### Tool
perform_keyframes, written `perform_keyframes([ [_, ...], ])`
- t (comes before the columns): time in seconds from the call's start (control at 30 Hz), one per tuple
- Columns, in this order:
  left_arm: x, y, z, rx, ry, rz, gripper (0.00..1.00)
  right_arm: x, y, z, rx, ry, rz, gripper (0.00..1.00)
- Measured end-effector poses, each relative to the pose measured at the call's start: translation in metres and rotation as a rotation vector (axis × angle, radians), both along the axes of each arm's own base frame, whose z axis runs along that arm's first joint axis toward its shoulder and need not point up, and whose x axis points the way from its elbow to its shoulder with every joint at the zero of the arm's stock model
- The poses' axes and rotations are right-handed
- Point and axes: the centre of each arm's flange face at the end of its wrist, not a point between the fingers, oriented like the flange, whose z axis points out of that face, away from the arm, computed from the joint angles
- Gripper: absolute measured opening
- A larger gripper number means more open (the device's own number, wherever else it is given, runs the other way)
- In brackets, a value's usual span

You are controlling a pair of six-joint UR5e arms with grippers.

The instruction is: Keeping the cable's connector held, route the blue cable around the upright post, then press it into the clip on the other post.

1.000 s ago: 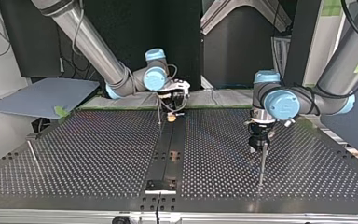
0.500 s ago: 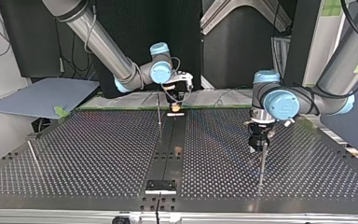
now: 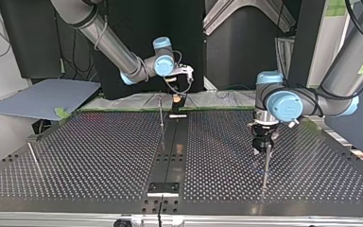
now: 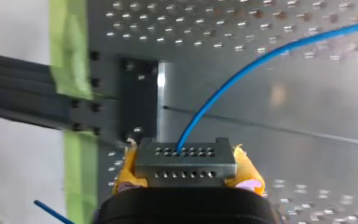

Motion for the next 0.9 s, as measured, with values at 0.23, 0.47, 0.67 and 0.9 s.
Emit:
perform_keyframes([
  [0.23, -0.001, -0.001, 0.000, 0.000, 0.001, 0.001, 1.00, -0.010, 0.008, -0.050, 0.033, 0.015, -0.013, 0.00],
  [0.47, -0.001, -0.002, 0.000, 0.002, 0.002, 0.005, 1.00, -0.026, 0.011, -0.088, 0.056, 0.001, -0.043, 0.00],
  [0.67, -0.001, -0.003, 0.000, 0.004, 0.003, 0.003, 1.00, -0.041, 0.009, -0.120, 0.067, 0.011, -0.075, 0.00],
  [0.9, -0.003, -0.007, -0.001, 0.006, 0.008, 0.000, 1.00, -0.056, 0.007, -0.142, 0.067, 0.015, -0.111, 0.00],
])
